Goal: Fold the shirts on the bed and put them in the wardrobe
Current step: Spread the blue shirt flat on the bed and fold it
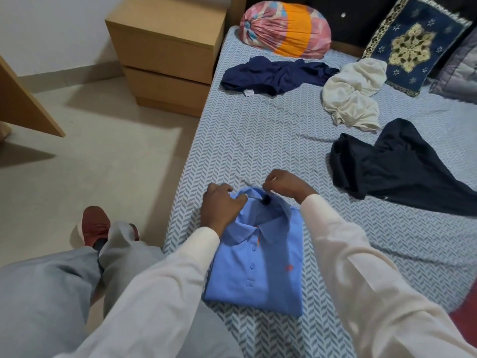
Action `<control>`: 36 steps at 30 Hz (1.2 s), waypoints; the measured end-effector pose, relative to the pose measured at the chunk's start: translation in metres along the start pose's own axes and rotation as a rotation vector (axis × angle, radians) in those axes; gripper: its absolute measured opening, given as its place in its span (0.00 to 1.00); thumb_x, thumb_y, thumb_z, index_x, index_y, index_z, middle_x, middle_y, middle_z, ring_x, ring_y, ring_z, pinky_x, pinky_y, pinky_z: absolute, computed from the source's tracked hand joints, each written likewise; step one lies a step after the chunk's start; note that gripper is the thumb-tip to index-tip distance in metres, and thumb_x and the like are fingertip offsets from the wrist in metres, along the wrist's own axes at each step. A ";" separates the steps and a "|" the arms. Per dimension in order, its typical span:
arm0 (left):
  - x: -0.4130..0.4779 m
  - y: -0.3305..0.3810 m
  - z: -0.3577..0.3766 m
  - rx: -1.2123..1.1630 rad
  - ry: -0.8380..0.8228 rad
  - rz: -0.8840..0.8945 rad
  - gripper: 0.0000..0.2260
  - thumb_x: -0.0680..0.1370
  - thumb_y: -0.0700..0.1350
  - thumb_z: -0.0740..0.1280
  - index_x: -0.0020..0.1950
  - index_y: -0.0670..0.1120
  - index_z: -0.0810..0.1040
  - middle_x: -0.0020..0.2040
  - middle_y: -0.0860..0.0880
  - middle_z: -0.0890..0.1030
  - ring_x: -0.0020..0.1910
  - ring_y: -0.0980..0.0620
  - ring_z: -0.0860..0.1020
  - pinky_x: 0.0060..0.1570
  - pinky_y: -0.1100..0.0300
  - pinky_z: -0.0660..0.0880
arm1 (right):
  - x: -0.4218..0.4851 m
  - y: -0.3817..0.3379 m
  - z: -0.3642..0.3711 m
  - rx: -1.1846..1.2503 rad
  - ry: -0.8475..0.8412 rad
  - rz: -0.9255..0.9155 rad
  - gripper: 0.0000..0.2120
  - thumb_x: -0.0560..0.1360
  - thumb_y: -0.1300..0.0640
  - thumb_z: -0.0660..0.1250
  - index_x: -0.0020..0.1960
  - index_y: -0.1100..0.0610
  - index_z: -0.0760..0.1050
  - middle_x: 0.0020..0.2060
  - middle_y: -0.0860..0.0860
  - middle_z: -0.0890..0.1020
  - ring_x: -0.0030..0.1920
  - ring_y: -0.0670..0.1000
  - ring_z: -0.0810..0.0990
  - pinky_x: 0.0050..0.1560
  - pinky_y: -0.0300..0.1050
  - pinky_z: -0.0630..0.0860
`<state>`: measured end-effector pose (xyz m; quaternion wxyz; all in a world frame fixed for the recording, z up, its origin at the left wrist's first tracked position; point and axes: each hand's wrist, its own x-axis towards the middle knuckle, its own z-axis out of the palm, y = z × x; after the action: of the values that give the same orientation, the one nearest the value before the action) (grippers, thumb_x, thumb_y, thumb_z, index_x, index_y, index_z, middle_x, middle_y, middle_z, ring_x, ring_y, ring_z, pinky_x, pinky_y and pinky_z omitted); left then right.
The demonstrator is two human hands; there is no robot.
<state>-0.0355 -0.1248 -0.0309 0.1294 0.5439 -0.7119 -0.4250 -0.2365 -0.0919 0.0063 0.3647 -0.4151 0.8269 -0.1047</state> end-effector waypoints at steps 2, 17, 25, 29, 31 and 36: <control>0.010 0.011 -0.007 0.198 -0.080 0.047 0.16 0.69 0.55 0.70 0.48 0.45 0.80 0.50 0.44 0.77 0.54 0.41 0.78 0.47 0.53 0.76 | -0.010 0.018 -0.004 -0.030 0.031 0.036 0.11 0.68 0.52 0.69 0.45 0.59 0.78 0.44 0.53 0.82 0.46 0.55 0.80 0.47 0.51 0.76; 0.030 0.028 0.001 0.411 -0.124 0.279 0.08 0.77 0.44 0.64 0.53 0.49 0.81 0.52 0.48 0.78 0.52 0.44 0.78 0.47 0.52 0.75 | -0.030 0.035 0.021 -0.064 0.235 0.170 0.09 0.71 0.53 0.66 0.38 0.58 0.75 0.35 0.54 0.77 0.39 0.58 0.77 0.36 0.44 0.70; 0.036 0.016 -0.002 0.293 -0.127 0.262 0.08 0.78 0.45 0.67 0.54 0.52 0.83 0.48 0.51 0.71 0.53 0.45 0.77 0.45 0.59 0.66 | -0.040 0.062 0.008 1.050 0.017 0.455 0.08 0.77 0.64 0.58 0.43 0.58 0.74 0.36 0.54 0.76 0.35 0.52 0.74 0.36 0.44 0.73; 0.037 0.013 -0.004 0.256 -0.100 0.268 0.08 0.78 0.46 0.66 0.53 0.56 0.83 0.47 0.51 0.72 0.50 0.47 0.77 0.44 0.58 0.67 | -0.042 0.070 0.005 1.130 -0.015 0.422 0.09 0.78 0.65 0.55 0.50 0.56 0.74 0.45 0.55 0.77 0.41 0.54 0.75 0.41 0.46 0.73; 0.037 0.012 -0.005 0.255 -0.089 0.278 0.07 0.79 0.46 0.66 0.51 0.55 0.82 0.48 0.49 0.73 0.49 0.46 0.76 0.43 0.57 0.68 | -0.043 0.069 0.007 1.093 0.010 0.400 0.10 0.78 0.64 0.56 0.49 0.56 0.75 0.44 0.54 0.77 0.39 0.52 0.74 0.40 0.45 0.73; 0.041 0.009 -0.007 0.273 -0.102 0.272 0.06 0.78 0.44 0.65 0.43 0.49 0.80 0.47 0.46 0.75 0.48 0.44 0.76 0.47 0.52 0.73 | -0.043 0.064 0.010 0.636 0.118 0.349 0.04 0.75 0.64 0.62 0.44 0.57 0.72 0.38 0.55 0.74 0.36 0.51 0.75 0.35 0.44 0.76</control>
<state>-0.0524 -0.1640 -0.0313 0.0743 0.4327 -0.8356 -0.3302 -0.2515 -0.0169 -0.0091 0.4396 -0.1268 0.8311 -0.3163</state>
